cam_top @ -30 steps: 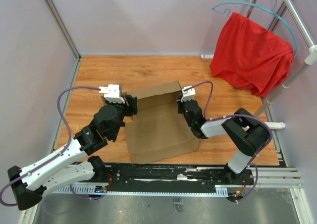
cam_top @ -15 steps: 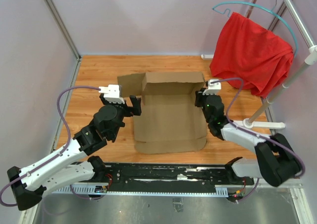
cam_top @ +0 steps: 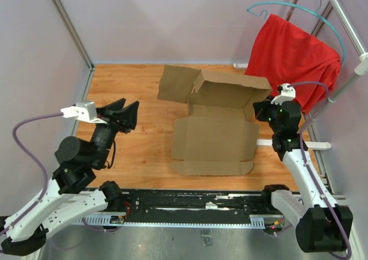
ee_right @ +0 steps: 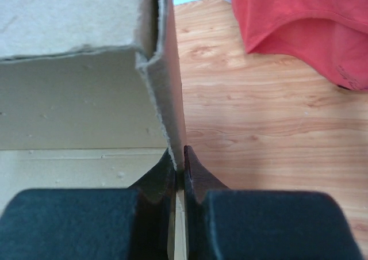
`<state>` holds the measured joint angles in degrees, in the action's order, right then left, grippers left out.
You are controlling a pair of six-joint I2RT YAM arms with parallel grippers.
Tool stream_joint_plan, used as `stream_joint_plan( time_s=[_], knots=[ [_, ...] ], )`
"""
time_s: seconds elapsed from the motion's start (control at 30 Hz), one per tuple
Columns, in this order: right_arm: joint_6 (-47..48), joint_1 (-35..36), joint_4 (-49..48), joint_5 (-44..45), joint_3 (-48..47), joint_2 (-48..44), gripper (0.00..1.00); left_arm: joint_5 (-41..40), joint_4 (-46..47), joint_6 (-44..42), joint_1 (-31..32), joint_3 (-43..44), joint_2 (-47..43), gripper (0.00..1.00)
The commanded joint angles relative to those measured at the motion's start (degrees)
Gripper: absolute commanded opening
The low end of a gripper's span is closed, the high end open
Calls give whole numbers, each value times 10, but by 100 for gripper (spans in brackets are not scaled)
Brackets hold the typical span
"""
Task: Fold the paper box
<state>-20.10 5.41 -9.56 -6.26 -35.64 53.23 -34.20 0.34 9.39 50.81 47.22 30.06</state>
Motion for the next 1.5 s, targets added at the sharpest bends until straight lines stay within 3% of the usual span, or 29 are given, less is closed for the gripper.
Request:
stream_joint_plan(
  time_s=[0.0,0.3,0.63,0.83,1.13,1.47],
  knots=[
    [-55,-70,10,-222,-48,12,1,58,-27,-23,1,22,-41,59],
    [-88,-93,-53,-407,-79,53,1,108,-50,-9,1,-13,-82,65],
    [-110,-95,-91,-515,-94,78,1,120,-48,4,1,-21,-118,65],
    [-102,-95,-86,-521,-92,84,1,166,-21,15,1,-31,-99,64],
    [-35,-50,-16,-484,-114,122,1,331,59,29,1,-46,-9,64],
    [20,19,18,-400,-139,191,1,358,79,17,1,-59,37,65]
  ],
)
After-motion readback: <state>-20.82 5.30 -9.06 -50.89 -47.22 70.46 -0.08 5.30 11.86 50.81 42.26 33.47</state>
